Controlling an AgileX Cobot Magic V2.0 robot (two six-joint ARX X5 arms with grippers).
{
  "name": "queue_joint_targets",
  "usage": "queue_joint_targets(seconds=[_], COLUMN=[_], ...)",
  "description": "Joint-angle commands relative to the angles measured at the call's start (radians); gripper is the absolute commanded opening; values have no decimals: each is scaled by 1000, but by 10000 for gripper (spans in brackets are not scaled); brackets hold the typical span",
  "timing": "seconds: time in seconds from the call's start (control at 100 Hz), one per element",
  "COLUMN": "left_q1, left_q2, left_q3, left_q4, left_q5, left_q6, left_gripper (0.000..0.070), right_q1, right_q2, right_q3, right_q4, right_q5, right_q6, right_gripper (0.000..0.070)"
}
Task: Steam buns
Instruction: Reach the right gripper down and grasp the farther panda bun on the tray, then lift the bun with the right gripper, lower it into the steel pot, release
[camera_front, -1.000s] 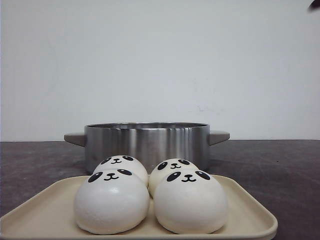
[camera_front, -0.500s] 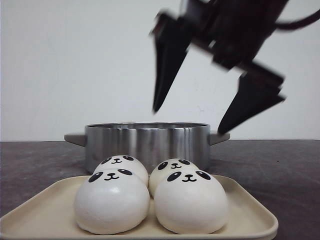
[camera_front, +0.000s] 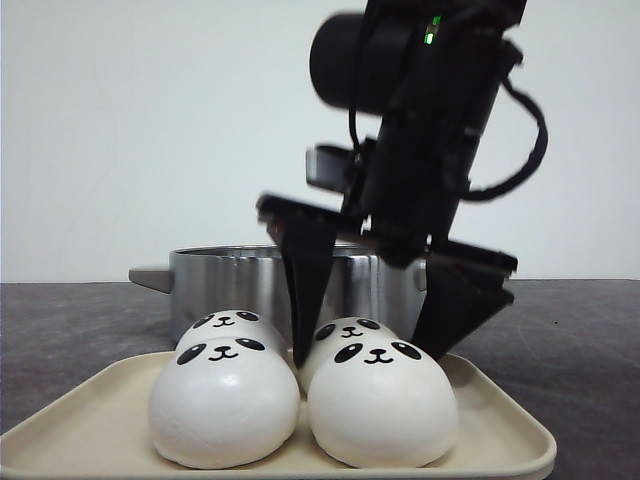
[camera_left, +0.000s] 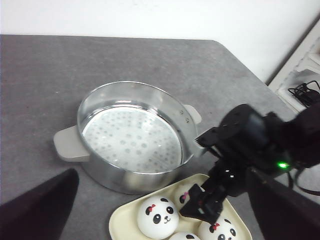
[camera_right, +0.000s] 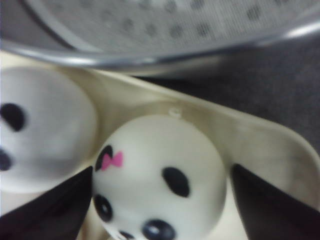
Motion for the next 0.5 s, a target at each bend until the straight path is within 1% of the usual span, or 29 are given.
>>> queue_joint_targets(seconds=[0.0,0.01,0.04,0.06,0.1,0.14,0.21,0.28,0.38,0.49], left_q1=[-11,-12,-15,-17,-20,-23,-28,-30,-30,-30], left_q2=[5,5,5,5,5,5,5,5,5,6], left_q3=[13,13,13,13,13,13,13,13,13,13], left_q4=[7,7,6,6,6,6,7,7,9,14], left_q5=[2,2,2,2,2,2,2,1,2,1], left_q6=[-4,-4,-4,-4,-3,-1,0,0,0,0], left_gripper=[700,700,700,700,700,700,700,700,700,700], right_q1=[9,10,9,10,10,12,12,16,40,72], right_q2=[41,42,43,43,43,40,20,-15,-93,-180], right_q3=[11,11,11,11,11,11,16,37,85,168], right_q4=[0,0,0,1,5,8,0,-19,-47,-61], right_q5=[11,11,18,26,35,39,40,14,-16,-2], right_q6=[28,29,33,34,34,31,31,23,-13,-66], right_gripper=[367,353,255,177,0,11,7,7,7,7])
